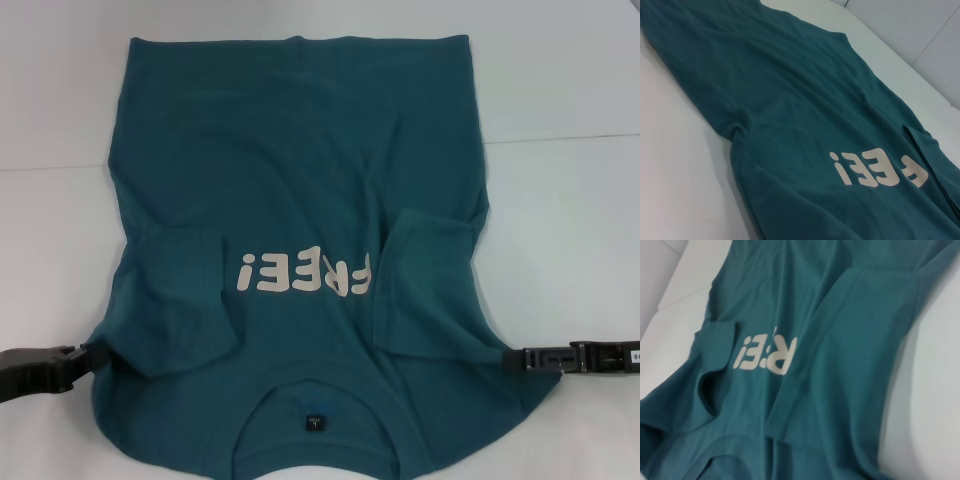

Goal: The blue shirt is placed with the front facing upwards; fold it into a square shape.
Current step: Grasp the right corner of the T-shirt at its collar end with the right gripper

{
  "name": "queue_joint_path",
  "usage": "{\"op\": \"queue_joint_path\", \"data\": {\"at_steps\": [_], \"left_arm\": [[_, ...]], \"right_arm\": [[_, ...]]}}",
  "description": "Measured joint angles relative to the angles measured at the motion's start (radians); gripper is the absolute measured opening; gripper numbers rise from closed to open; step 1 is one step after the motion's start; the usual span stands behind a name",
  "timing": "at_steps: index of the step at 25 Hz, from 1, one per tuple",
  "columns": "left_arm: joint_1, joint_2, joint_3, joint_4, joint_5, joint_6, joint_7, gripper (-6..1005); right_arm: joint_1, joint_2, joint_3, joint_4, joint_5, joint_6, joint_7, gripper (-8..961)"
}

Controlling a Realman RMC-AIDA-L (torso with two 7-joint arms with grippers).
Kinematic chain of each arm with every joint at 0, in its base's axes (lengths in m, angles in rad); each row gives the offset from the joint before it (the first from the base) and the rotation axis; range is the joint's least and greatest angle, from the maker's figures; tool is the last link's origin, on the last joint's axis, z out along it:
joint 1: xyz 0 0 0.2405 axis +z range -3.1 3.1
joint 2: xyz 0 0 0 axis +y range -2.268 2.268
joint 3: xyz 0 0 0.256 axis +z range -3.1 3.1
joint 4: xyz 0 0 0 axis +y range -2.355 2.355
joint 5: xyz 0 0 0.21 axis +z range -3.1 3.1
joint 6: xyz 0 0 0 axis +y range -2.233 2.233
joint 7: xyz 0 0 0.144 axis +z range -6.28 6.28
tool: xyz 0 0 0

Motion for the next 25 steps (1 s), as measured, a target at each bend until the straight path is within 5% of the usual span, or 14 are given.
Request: {"op": "queue_joint_path", "data": {"at_steps": [10,25], "left_arm": [[0.0,0.0,0.0,0.0,0.0,-0.001,0.0,2],[-0.003,0.0,0.0,0.0,0.0,-0.002,0.007,2]], "right_arm": [[0.006,0.005,0.002,-0.001,0.006,-0.041,-0.002,882],[0.004,0.005,0.025,0.008,0.0,-0.008,-0.017,457]]}}
